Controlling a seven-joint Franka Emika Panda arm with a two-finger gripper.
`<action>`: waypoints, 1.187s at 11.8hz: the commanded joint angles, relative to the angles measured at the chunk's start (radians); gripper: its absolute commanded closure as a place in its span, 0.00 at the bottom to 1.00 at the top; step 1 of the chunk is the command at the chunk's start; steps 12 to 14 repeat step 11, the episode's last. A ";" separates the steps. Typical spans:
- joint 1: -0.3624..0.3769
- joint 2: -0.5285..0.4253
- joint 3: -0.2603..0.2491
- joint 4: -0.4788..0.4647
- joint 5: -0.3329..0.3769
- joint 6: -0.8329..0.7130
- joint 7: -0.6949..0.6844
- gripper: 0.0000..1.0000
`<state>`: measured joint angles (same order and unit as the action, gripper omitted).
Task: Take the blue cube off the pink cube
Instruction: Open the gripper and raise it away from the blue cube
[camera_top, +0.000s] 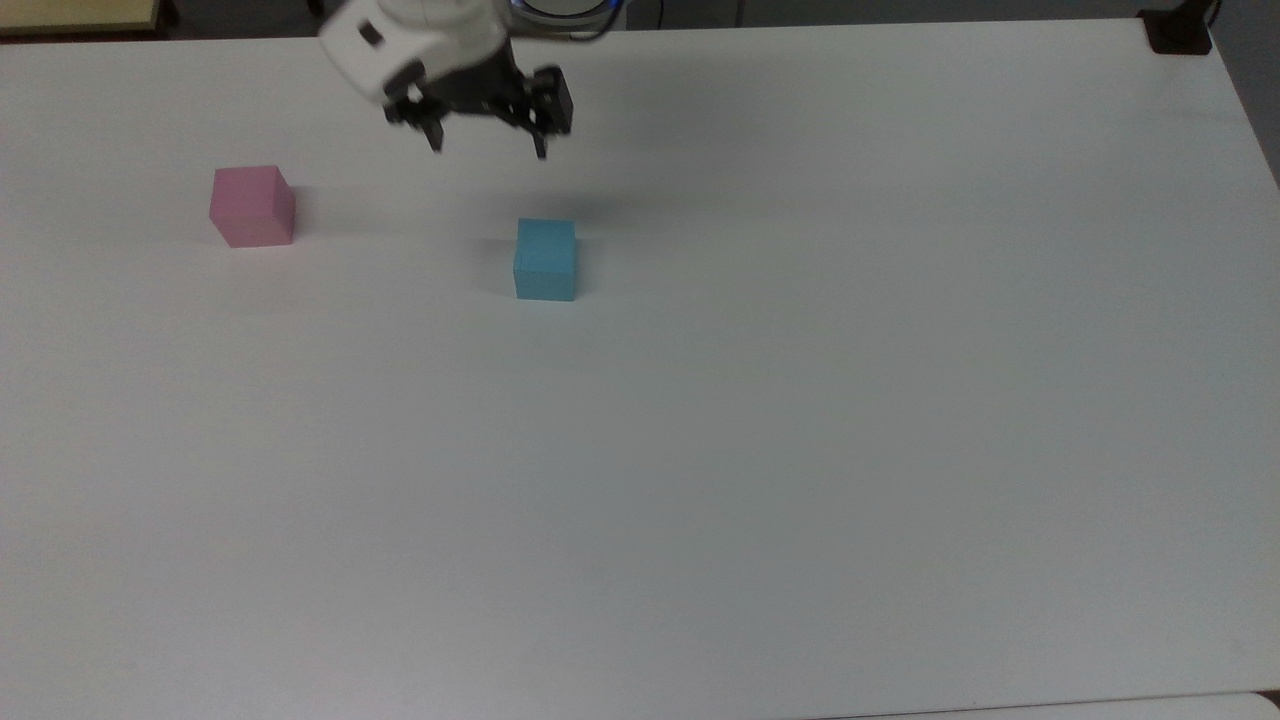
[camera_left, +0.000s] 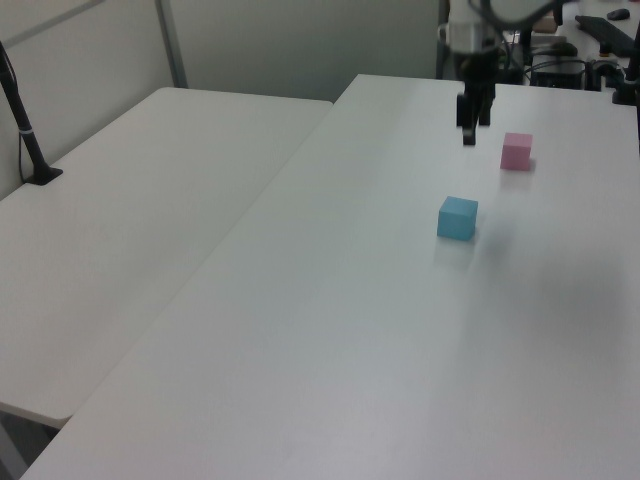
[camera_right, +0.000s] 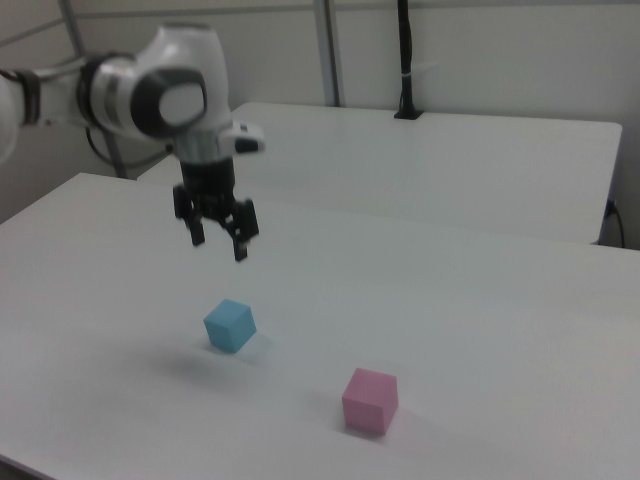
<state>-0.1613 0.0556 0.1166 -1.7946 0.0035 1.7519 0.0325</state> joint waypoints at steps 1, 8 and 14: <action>0.006 -0.055 -0.075 0.121 -0.019 -0.135 0.047 0.00; 0.112 -0.108 -0.215 0.178 -0.097 -0.137 -0.060 0.00; 0.117 -0.108 -0.206 0.176 -0.097 -0.138 -0.059 0.00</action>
